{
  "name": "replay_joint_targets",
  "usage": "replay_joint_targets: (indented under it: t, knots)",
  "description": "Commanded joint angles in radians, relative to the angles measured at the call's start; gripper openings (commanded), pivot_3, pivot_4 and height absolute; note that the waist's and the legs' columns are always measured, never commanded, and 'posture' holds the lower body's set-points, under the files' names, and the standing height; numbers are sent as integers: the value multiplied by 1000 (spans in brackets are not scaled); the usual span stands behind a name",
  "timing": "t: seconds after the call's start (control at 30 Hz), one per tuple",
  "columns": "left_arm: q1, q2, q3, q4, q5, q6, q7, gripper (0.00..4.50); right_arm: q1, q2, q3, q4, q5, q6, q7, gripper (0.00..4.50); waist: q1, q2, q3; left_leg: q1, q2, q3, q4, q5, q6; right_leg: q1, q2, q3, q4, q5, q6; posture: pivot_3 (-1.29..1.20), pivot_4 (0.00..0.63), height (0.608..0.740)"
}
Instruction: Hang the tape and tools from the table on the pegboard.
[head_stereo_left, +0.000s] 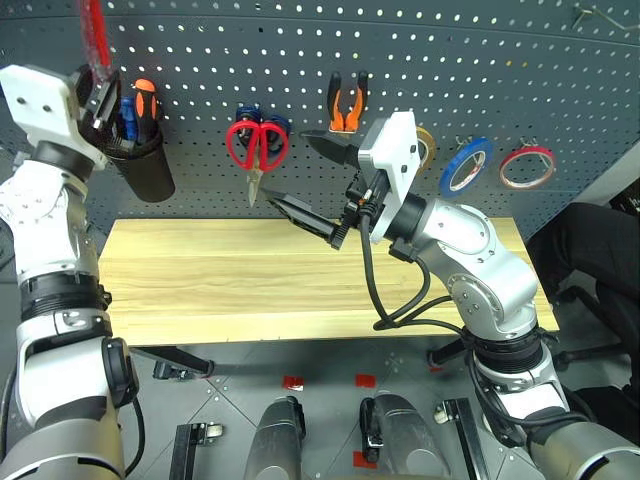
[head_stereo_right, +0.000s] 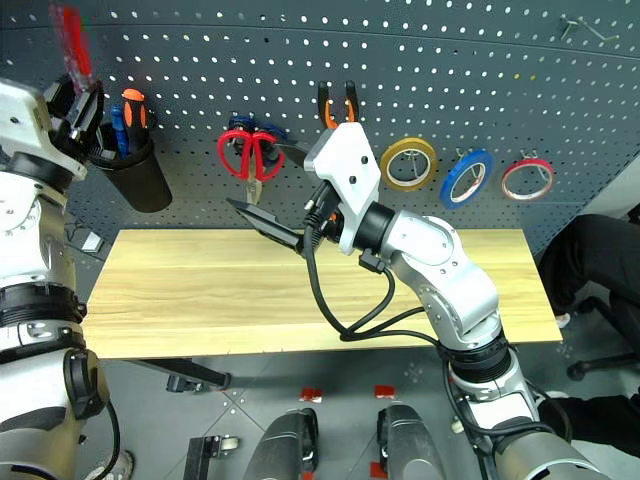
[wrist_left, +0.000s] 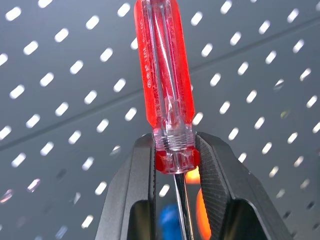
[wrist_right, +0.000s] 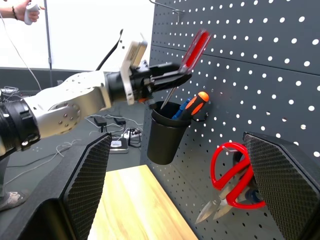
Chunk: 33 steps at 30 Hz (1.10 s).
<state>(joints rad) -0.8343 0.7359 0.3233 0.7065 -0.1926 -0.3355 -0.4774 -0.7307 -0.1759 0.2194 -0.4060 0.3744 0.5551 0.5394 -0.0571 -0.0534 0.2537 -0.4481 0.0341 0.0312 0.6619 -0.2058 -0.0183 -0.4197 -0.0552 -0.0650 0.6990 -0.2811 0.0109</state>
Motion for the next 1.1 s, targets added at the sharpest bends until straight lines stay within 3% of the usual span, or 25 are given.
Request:
replay_joint_targets:
  t: [0.03, 0.27, 0.4, 0.73, 0.97, 1.1]
  knots:
    - [-1, -9, 35, -6, -13, -43, 44, 1791, -11, 5, -3, -36, 6, -6, -4, 4500, 2, 0, 0, 0, 0, 0, 0, 0, 0, 0, 0, 0, 0, 0, 0, -133, 178, 740]
    - [9, -28, 22, -35, 3, -51, 90, 3910, -3, 4, -4, -36, 5, -3, -8, 4500, 4, -1, -1, 0, 0, -1, 0, 0, 1, 0, 0, 0, 0, 1, 0, -135, 175, 740]
    - [48, -57, -12, -193, -11, -3, 69, 3910, 12, 2, -10, -39, -2, -6, -22, 4500, 4, -1, -1, 0, 0, -1, 0, 0, 0, 0, 0, 0, 0, 1, 0, -140, 174, 740]
    - [312, -105, -61, -717, -78, 367, 61, 3910, 108, 15, -59, -59, -48, -50, -137, 4500, -1, 1, -7, 0, 1, 0, 0, 1, 0, 0, 0, 4, 1, 1, 0, -131, 171, 740]
    - [526, -134, -18, -843, -70, 609, 163, 3910, 257, -20, -60, -55, -110, -105, -165, 4500, 1, 3, -21, 1, 4, 0, 0, 1, 0, 1, 2, 4, 1, 2, -2, -122, 166, 740]
    - [601, -166, -25, -827, 21, 692, 276, 3910, 353, -7, -77, -2, -163, -192, -215, 4500, 2, 5, -25, 5, 3, 1, -1, -2, 4, 5, 2, 5, -1, 2, -1, -122, 159, 740]
